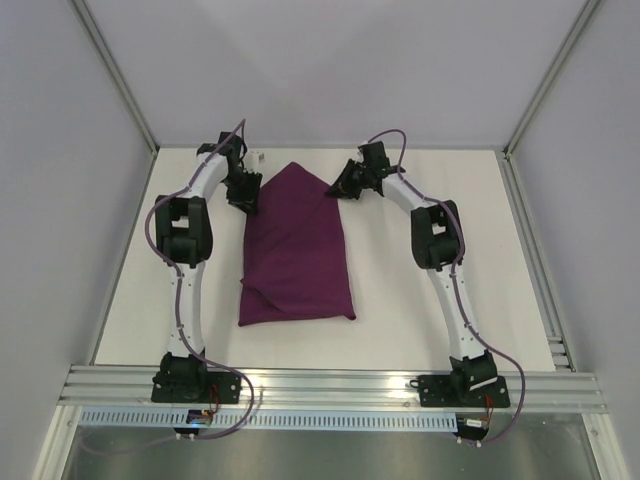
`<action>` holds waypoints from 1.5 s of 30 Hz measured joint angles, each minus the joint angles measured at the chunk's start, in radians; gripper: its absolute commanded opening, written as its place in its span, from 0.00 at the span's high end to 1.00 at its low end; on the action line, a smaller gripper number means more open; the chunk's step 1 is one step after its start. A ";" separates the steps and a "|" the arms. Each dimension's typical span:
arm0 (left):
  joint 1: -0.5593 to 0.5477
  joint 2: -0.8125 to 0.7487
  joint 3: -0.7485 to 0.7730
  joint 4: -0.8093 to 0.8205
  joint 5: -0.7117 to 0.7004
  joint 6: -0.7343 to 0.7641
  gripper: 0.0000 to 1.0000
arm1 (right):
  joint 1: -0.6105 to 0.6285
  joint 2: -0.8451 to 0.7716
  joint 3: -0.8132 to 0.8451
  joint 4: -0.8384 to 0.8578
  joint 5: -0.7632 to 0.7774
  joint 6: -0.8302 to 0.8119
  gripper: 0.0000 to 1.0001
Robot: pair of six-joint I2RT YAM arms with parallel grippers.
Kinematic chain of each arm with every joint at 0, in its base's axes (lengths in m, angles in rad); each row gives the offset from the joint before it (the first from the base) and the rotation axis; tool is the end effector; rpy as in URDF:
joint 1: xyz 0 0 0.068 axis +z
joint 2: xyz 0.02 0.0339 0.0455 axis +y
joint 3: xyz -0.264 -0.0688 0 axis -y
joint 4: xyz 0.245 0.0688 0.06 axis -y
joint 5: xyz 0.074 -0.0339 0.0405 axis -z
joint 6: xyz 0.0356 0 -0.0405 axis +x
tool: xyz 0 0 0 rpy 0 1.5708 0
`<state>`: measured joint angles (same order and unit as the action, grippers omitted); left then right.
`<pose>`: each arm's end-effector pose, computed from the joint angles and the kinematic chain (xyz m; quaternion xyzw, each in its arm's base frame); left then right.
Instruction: Prepare the surgical pack
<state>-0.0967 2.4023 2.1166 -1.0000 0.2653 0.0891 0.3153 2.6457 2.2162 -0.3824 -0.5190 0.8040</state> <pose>0.4943 -0.0573 0.1759 0.1097 0.9752 -0.1315 0.1403 0.5384 0.1942 0.1155 0.1250 0.8941 0.3920 0.1769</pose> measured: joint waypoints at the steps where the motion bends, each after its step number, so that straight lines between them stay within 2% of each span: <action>1: 0.002 0.011 0.007 0.000 -0.007 -0.006 0.56 | -0.004 0.005 0.010 0.000 -0.003 0.013 0.88; 7: 0.016 0.018 0.014 -0.004 -0.024 -0.035 0.53 | -0.011 0.000 0.012 -0.002 -0.002 0.032 0.74; 13: 0.042 -0.005 0.005 0.018 -0.018 -0.043 0.47 | -0.011 -0.073 -0.040 -0.024 0.058 -0.026 0.62; 23: 0.062 0.010 0.005 0.013 0.023 -0.051 0.46 | -0.016 -0.119 -0.085 -0.061 0.126 -0.100 0.58; 34: 0.058 0.026 0.005 0.017 0.088 -0.063 0.50 | -0.018 -0.047 -0.034 -0.033 0.023 -0.038 0.61; 37: 0.055 0.035 0.013 0.018 0.105 -0.078 0.56 | -0.018 -0.043 -0.034 -0.022 0.012 -0.023 0.65; 39: 0.054 0.042 0.020 0.021 0.118 -0.093 0.68 | -0.016 -0.039 -0.034 -0.020 0.008 -0.019 0.72; 40: 0.054 0.044 0.021 0.024 0.122 -0.095 0.75 | -0.016 -0.036 -0.034 -0.019 0.006 -0.018 0.83; 41: 0.054 0.047 0.021 0.026 0.130 -0.102 0.87 | -0.016 -0.034 -0.034 -0.018 0.003 -0.018 0.87; 43: 0.054 0.051 0.021 0.027 0.143 -0.108 1.00 | -0.015 -0.027 -0.035 -0.021 0.000 -0.014 0.99; 45: 0.054 0.051 0.021 0.030 0.154 -0.109 1.00 | -0.015 -0.027 -0.035 -0.022 -0.001 -0.015 1.00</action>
<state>-0.0429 2.4538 2.1372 -0.9703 0.4191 -0.0200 0.3004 2.6190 2.1811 -0.4046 -0.5198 0.7887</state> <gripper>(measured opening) 0.025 0.035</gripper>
